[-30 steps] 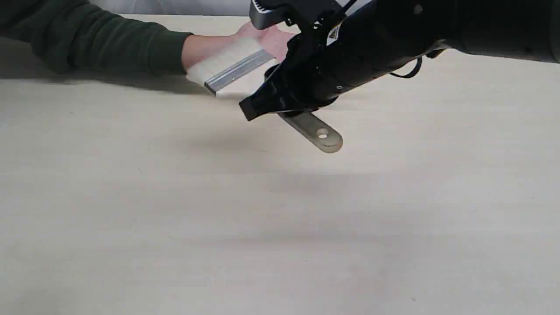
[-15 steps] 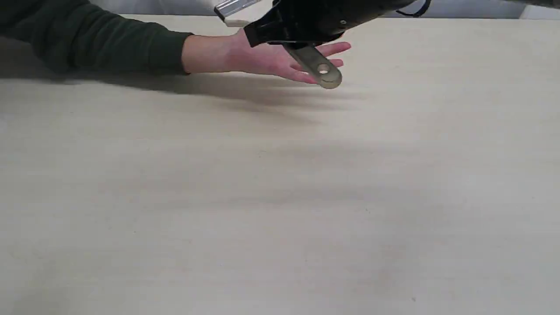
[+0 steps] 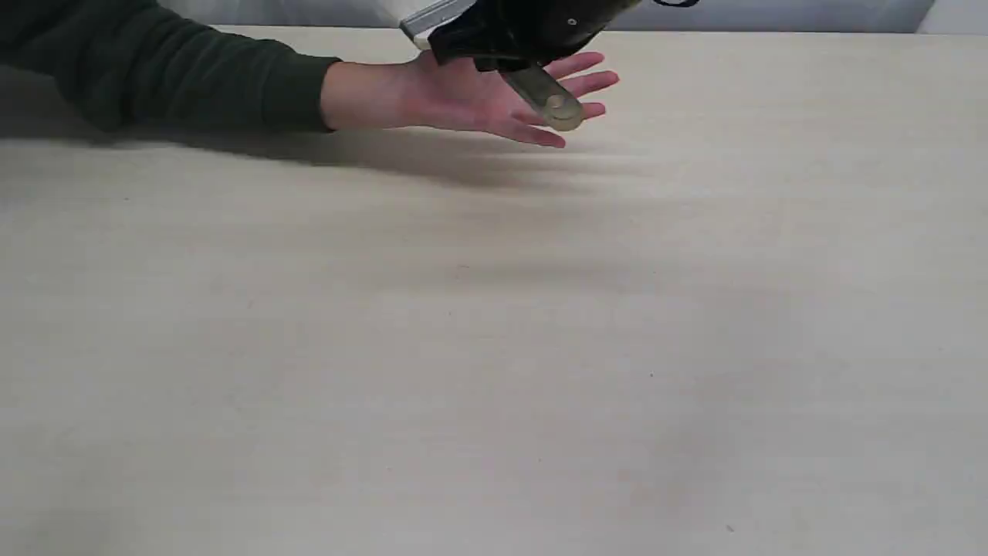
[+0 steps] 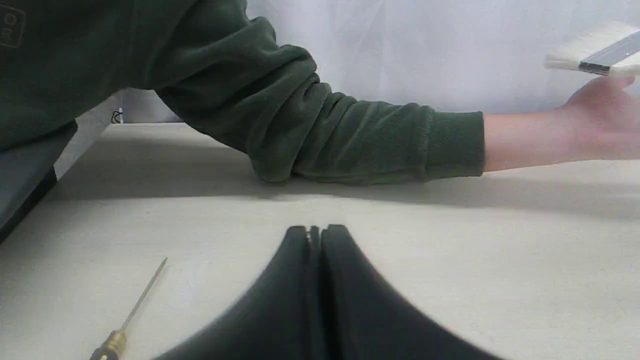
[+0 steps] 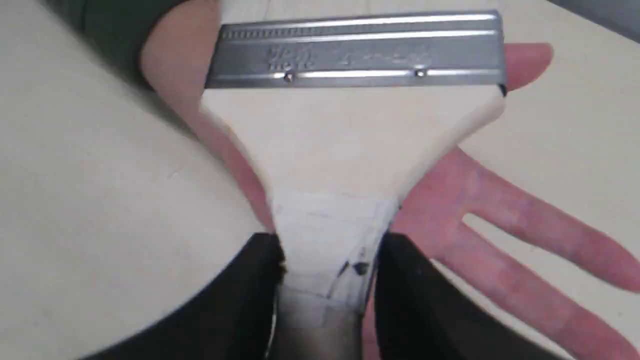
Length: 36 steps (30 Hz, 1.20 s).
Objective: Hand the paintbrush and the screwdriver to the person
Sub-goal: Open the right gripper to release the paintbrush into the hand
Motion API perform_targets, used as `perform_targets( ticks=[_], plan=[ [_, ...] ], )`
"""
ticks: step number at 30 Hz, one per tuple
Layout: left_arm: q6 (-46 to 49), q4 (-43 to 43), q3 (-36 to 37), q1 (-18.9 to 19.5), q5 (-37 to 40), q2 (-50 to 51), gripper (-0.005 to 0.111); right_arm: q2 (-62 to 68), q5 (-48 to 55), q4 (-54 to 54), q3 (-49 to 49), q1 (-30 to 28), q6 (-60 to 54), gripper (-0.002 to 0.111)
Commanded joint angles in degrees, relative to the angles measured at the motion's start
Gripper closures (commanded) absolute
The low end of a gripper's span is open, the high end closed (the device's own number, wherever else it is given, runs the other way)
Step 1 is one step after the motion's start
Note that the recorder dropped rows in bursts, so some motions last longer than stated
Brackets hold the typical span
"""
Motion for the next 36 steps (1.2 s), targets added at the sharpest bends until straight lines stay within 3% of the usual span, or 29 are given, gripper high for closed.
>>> perform_targets(
  ticks=[1, 5, 11, 16, 20, 22, 27, 36],
  plan=[
    [-0.12, -0.09, 0.12, -0.27, -0.62, -0.14, 0.107, 3.58, 4.68, -6.19, -5.07, -0.35, 4.6, 0.104],
    [-0.12, -0.09, 0.12, -0.27, -0.62, -0.14, 0.107, 6.96, 8.35, -11.62, -9.03, -0.35, 7.68, 0.104],
    [-0.12, -0.16, 0.12, -0.27, -0.63, -0.14, 0.107, 7.74, 7.27, -11.36, -9.49, -1.51, 9.72, 0.101],
    [-0.12, -0.16, 0.12, -0.27, -0.63, -0.14, 0.107, 7.74, 7.62, -11.36, -9.49, -3.06, 9.85, 0.077],
    [-0.12, -0.16, 0.12, -0.27, -0.63, -0.14, 0.107, 7.23, 7.62, -11.18, -9.49, -3.54, 9.95, 0.047],
    [-0.12, -0.16, 0.12, -0.27, -0.63, -0.14, 0.107, 6.75, 7.25, -11.18, -9.49, -3.54, 9.96, 0.041],
    [-0.12, -0.16, 0.12, -0.27, -0.63, -0.14, 0.107, 4.26, 6.72, -11.02, -9.49, -3.54, 10.06, 0.041],
    [-0.12, -0.16, 0.12, -0.27, -0.63, -0.14, 0.107, -2.56, 7.08, -9.93, -5.38, -3.4, 9.48, 0.069]
  ],
)
